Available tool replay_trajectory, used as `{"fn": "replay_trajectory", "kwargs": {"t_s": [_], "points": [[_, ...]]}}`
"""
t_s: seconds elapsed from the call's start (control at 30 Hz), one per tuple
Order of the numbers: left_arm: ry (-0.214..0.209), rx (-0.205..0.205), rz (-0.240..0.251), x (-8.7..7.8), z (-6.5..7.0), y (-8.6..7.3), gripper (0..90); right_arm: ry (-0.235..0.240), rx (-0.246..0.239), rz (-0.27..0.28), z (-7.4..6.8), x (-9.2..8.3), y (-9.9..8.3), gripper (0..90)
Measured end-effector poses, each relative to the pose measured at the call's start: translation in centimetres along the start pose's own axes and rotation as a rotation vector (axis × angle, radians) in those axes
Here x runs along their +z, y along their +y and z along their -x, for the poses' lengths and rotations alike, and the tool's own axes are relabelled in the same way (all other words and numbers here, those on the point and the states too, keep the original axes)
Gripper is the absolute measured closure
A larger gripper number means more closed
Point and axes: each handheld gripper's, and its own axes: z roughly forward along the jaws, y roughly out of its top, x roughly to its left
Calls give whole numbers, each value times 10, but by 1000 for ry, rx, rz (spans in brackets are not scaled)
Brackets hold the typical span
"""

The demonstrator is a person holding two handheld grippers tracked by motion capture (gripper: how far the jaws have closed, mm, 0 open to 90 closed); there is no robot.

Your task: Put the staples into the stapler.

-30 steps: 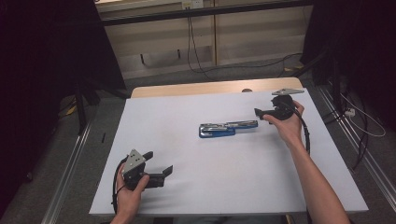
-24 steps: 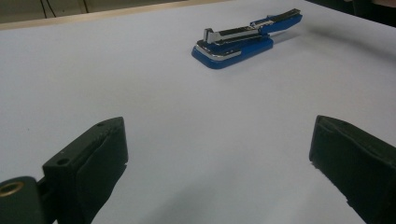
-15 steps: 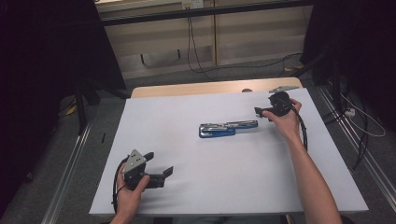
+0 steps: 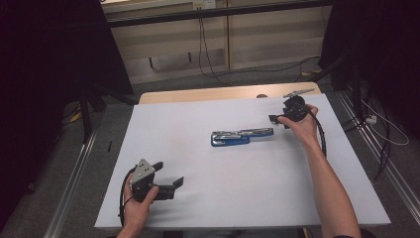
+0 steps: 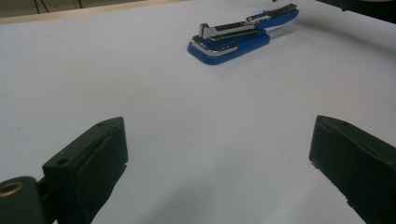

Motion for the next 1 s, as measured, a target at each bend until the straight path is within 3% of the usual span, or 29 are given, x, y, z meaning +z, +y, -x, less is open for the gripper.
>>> {"fn": "replay_trajectory", "kwargs": {"t_s": [0.1, 0.2, 0.27, 0.5, 0.8, 1.0], "points": [[-6, 7, 2, 0, 1, 0, 46, 19, -16, -55, 0, 4, 2, 318], [-10, 12, 3, 0, 1, 0, 46, 30, -33, -52, 0, 5, 7, 368], [-9, 8, 0, 0, 1, 0, 46, 33, -42, -78, -2, 7, 9, 387], [-8, -1, 1, 1, -1, 0, 46, 58, -17, -155, 4, 13, 6, 463], [-13, 3, -1, 1, 0, 0, 46, 60, -66, -188, 1, 15, 13, 585], [-12, 6, -3, 1, 0, 0, 46, 57, -75, -208, 2, 17, 10, 619]]}}
